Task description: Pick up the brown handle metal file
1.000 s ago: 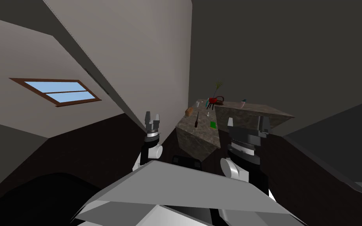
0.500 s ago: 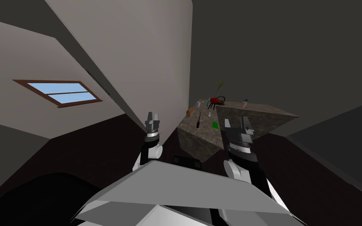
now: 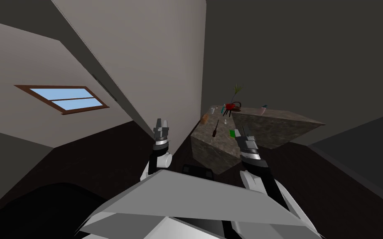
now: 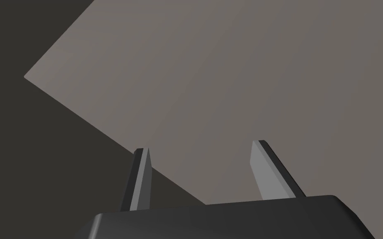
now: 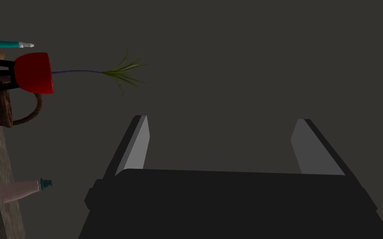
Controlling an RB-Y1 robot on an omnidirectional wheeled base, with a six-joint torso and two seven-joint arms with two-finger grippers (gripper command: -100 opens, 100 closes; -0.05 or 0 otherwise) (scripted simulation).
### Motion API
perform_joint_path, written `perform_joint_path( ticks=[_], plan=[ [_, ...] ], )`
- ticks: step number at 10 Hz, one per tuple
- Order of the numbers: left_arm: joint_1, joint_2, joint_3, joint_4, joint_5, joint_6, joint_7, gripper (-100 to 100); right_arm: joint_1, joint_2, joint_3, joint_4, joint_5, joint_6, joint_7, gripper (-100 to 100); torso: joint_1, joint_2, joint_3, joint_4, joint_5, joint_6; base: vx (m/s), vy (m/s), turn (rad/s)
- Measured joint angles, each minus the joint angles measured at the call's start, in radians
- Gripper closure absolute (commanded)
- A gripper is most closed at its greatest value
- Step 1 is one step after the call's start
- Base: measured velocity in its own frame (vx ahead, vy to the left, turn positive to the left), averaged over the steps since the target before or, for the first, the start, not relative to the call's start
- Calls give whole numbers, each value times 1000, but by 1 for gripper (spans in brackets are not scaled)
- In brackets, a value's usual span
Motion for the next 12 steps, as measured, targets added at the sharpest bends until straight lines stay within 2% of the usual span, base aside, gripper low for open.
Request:
perform_joint_path(
  ticks=[2, 4, 5, 6, 7, 10, 11, 12],
  plan=[
    [0, 0, 0, 0, 0, 0, 0, 0, -7, -32, -23, 49, 30, 27, 28, -100, 0, 0, 0, 0, 0, 0, 38, 130, 0],
    [0, 0, 0, 0, 0, 0, 0, 0, -17, -56, -40, 70, 57, 71, 51, -100, -2, 1, 1, 0, 0, 0, 27, 104, 4],
    [0, 0, 0, 0, 0, 0, 0, 0, -8, -62, -42, 77, 73, 84, 65, -100, -2, 1, 0, 0, 0, 0, 33, 113, 0],
    [0, 0, 0, 0, 0, 0, 0, 0, -17, -74, -50, 103, 86, 93, 78, -100, -2, 1, 0, 0, 0, 0, 35, 133, 4],
    [0, 0, 0, 0, 0, 0, 0, 0, -40, -88, -57, 150, 108, 106, 98, -100, -1, 0, 0, 0, 0, 0, 52, 140, 5],
    [0, 0, 0, 0, 0, 0, 0, 0, -42, -143, -85, 186, 146, 158, 130, -100, -2, 1, 0, 0, 0, 0, 34, 122, 3],
    [0, 0, 0, 0, 0, 0, 0, 0, -47, -163, -91, 196, 168, 189, 148, -100, 0, 1, 0, 0, 0, 0, 53, 153, -1],
    [0, 0, 0, 0, 0, 0, 0, 0, -50, -185, -101, 225, 184, 200, 164, -100, 0, 0, 0, 0, 0, 0, 43, 125, -2]
  ],
)
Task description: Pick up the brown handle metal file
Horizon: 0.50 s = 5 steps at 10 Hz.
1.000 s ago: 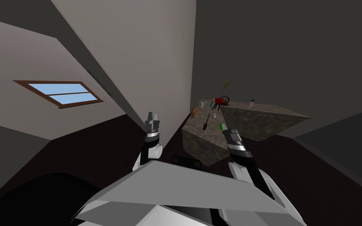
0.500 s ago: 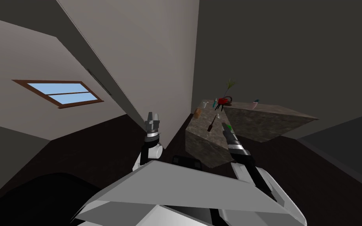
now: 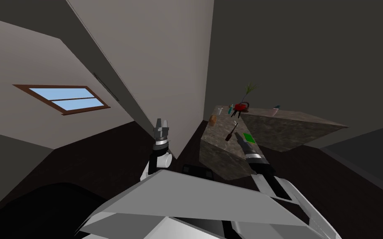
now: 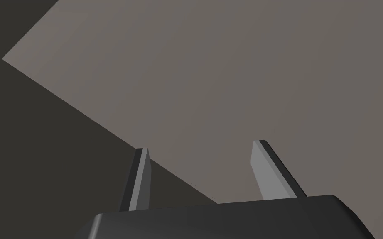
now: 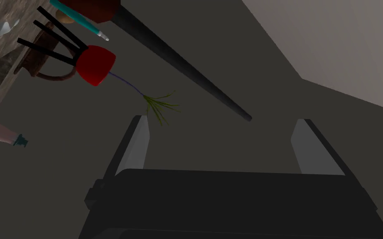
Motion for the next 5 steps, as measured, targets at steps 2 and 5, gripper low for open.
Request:
perform_joint_path(
  ticks=[2, 5],
  plan=[
    [0, 0, 0, 0, 0, 0, 0, 0, -11, -41, -15, 36, 27, 29, 24, -100, -3, 0, 0, 0, 0, 0, 37, 103, 4],
    [0, 0, 0, 0, 0, 0, 0, 0, -26, -111, -38, 93, 68, 72, 60, -100, -3, 1, 0, 0, -1, 0, 34, 105, 3]
  ],
)
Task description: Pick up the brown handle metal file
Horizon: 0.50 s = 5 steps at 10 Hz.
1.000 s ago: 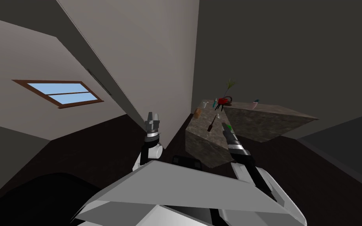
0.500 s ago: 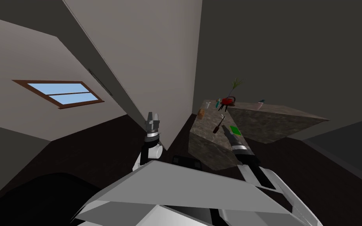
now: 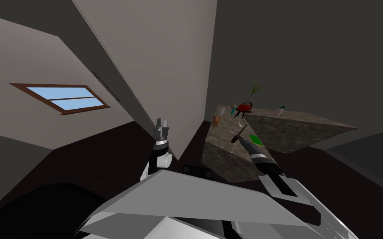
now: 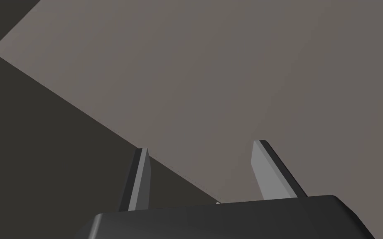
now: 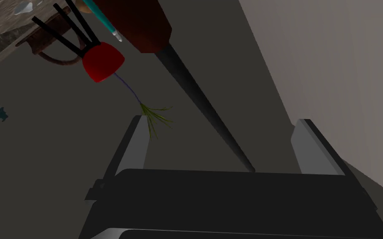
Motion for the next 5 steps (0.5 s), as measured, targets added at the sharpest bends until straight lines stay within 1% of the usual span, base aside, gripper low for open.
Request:
perform_joint_path(
  ticks=[1, 2, 3, 4, 5],
  plan=[
    [0, 0, 0, 0, 0, 0, 0, 0, 0, -23, -10, 21, 14, 11, 12, -100, 0, 0, 0, 0, 0, 0, 37, 119, 2],
    [0, 0, 0, 0, 0, 0, 0, 0, -4, -44, -16, 36, 31, 29, 28, -100, 1, 0, 0, 0, 0, 0, 42, 136, 3],
    [0, 0, 0, 0, 0, 0, 0, 0, -5, -74, -25, 48, 45, 50, 39, -100, 2, 0, 0, 0, 0, 0, 60, 117, -2],
    [0, 0, 0, 0, 0, 0, 0, 0, -9, -89, -32, 68, 63, 66, 56, -100, 1, -1, -1, 0, 0, 0, 34, 110, 4],
    [0, 0, 0, 0, 0, 0, 0, 0, -21, -118, -36, 87, 77, 89, 68, -100, 1, 0, 0, 0, 0, 0, 13, 113, 9]
  ],
)
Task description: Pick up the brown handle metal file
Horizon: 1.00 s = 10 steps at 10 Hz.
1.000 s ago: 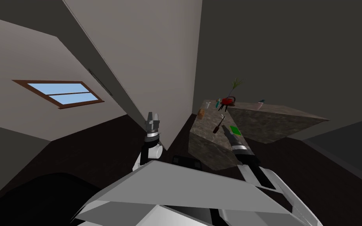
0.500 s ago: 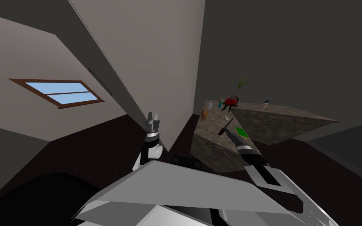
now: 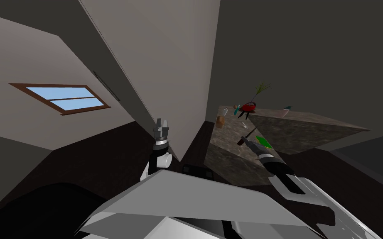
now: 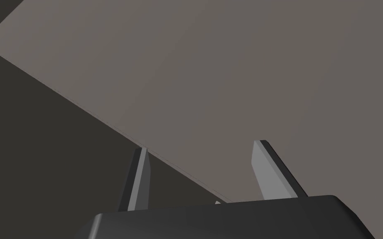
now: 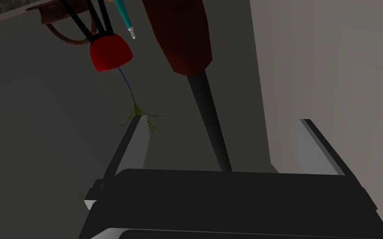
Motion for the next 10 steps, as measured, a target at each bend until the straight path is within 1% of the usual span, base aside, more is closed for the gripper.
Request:
perform_joint_path(
  ticks=[1, 3, 4, 6, 7, 8, 10],
  plan=[
    [0, 0, 0, 0, 0, 0, 0, 0, 5, -21, -12, 14, 13, 15, 12, -100, 0, 1, 1, 0, 0, 0, 17, 117, -3],
    [0, 0, 0, 0, 0, 0, 0, 0, -16, -57, -23, 63, 43, 41, 38, -100, 1, 0, 0, 0, 0, 0, 44, 129, 4],
    [0, 0, 0, 0, 0, 0, 0, 0, -27, -87, -36, 103, 56, 50, 50, -100, 1, 0, 0, 0, 0, 0, 29, 123, 0],
    [0, 0, 0, 0, 0, 0, 0, 0, -24, -108, -46, 114, 81, 80, 73, -100, -1, 1, 1, 0, 0, 0, 22, 65, -3],
    [0, 0, 0, 0, 0, 0, 0, 0, -25, -109, -46, 115, 82, 83, 75, 0, -4, 2, 1, 0, -1, 0, 3, 8, 0],
    [0, 0, 0, 0, 0, 0, 0, 0, -25, -109, -46, 115, 82, 83, 75, -100, -6, 2, 1, 1, -1, 0, -14, 30, -112],
    [0, 0, 0, 0, 0, 0, 0, 0, -78, -115, -29, 162, 94, 52, 73, -100, -5, 3, 2, 1, -1, 0, -9, 33, -36]
  ],
)
